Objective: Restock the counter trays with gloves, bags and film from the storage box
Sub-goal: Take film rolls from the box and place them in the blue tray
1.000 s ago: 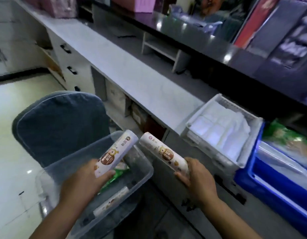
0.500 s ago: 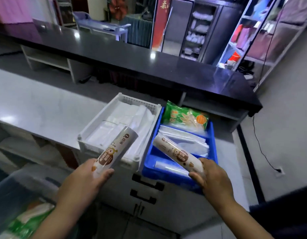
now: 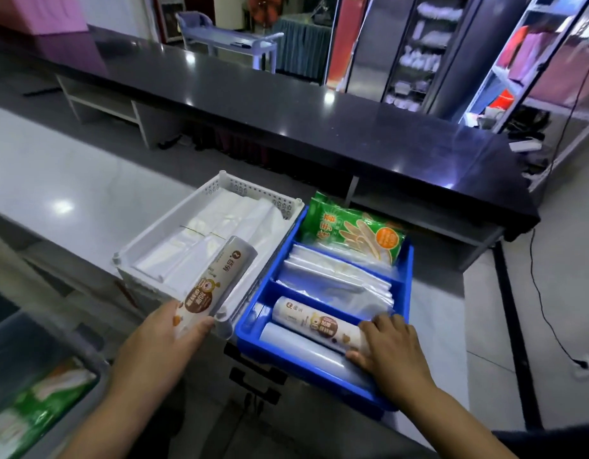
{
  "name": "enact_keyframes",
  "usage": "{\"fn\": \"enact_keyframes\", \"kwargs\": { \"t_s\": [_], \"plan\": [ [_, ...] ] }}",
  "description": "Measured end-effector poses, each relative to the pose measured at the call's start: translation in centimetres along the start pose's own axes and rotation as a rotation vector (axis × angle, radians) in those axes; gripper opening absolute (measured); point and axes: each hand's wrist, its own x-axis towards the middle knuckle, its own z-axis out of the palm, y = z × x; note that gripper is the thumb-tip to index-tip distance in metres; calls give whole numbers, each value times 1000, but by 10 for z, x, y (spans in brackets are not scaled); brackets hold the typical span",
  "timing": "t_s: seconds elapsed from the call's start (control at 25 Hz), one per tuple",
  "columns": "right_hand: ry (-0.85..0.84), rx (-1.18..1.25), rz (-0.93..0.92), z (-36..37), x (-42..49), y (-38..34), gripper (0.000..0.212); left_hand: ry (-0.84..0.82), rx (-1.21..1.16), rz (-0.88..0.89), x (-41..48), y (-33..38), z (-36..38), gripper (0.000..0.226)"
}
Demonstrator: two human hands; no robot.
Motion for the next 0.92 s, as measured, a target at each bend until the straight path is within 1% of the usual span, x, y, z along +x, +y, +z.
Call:
{"fn": "enact_keyframes", "kwargs": {
  "t_s": [0.16, 0.28, 0.44, 0.52, 0.6, 0.72, 0.76, 0.8, 0.84, 0.92],
  "plan": [
    [-2, 70, -7, 1, 7, -2, 40, -21, 12, -15, 1, 9, 9, 25],
    [20, 116, 20, 2, 6, -3, 35, -42, -41, -17, 9, 17, 14, 29],
    [100, 201, 45, -4, 2, -10, 28, -134, -133, 51, 20, 36, 21, 32],
    [174, 387, 70, -14, 4, -22, 27, -193, -142, 118, 26, 48, 25, 30],
    [191, 707, 126, -32, 14, -43, 25, -243, -140, 216, 30, 62, 30, 32],
    [36, 1316, 238, -60, 36, -78, 27, -305, -177, 323, 31, 82, 40, 34],
    [11, 1507, 274, -67, 43, -86, 23, -323, -180, 357, 31, 88, 42, 33],
    [15, 1638, 318, -70, 47, -90, 19, -352, -191, 393, 32, 92, 44, 31],
    [44, 1704, 366, -73, 49, -91, 17, -407, -224, 424, 35, 95, 45, 29],
    [125, 1724, 444, -75, 47, -83, 16, -540, -241, 472, 40, 95, 45, 28]
  ]
}}
